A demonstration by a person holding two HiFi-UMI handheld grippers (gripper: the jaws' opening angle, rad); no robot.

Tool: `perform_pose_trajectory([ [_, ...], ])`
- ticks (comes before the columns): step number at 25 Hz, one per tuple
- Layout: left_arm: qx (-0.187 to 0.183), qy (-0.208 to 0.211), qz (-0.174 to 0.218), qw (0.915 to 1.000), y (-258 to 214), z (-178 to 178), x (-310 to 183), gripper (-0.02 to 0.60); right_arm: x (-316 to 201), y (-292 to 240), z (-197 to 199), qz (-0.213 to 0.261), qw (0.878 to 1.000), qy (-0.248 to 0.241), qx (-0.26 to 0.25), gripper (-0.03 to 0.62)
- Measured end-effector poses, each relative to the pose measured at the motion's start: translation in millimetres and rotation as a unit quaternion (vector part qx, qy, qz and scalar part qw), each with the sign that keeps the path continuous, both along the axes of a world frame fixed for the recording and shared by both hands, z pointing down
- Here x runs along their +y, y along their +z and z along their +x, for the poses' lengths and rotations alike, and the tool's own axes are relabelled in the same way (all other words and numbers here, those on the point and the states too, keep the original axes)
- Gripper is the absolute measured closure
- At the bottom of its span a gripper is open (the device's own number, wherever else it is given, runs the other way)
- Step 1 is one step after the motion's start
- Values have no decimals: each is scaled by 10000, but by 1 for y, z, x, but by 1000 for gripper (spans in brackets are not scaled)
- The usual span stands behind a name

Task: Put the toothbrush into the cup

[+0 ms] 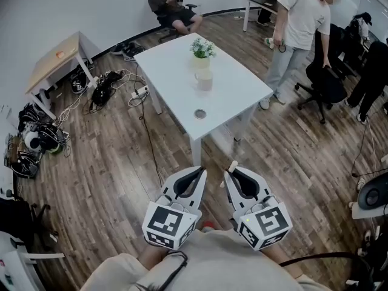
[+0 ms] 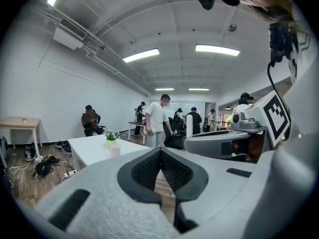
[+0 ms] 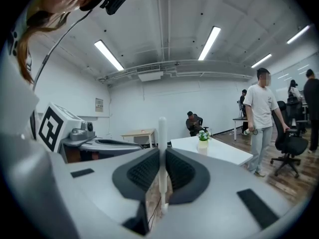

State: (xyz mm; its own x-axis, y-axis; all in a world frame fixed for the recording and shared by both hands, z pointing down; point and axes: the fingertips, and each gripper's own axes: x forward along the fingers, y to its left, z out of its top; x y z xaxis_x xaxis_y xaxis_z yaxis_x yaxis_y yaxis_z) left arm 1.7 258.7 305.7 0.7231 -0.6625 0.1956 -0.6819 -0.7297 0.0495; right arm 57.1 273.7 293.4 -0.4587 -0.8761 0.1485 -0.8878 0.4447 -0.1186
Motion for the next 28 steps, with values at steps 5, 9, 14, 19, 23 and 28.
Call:
perform_pose_trajectory([
  [5, -36, -203, -43, 9998, 3, -3, 0, 578, 0, 2, 12, -16, 10000, 16, -67, 545],
  [9, -53, -352, -130, 9993, 11, -9, 0, 578, -2, 7, 17, -55, 9999, 15, -138, 545],
  [14, 12, -488, -173, 9987, 14, -16, -15, 578, -13, 10, 15, -105, 9999, -37, -82, 545],
  [19, 101, -458, -197, 9987, 14, -13, -42, 578, -35, 11, 15, -119, 9999, -24, -14, 545],
  [23, 188, -363, -240, 9989, 16, -8, -63, 578, -55, 11, 16, -118, 9999, 27, 47, 545],
  [28, 231, -203, -372, 9988, 22, -7, -94, 578, -86, 11, 9, -169, 9998, 76, 26, 545],
])
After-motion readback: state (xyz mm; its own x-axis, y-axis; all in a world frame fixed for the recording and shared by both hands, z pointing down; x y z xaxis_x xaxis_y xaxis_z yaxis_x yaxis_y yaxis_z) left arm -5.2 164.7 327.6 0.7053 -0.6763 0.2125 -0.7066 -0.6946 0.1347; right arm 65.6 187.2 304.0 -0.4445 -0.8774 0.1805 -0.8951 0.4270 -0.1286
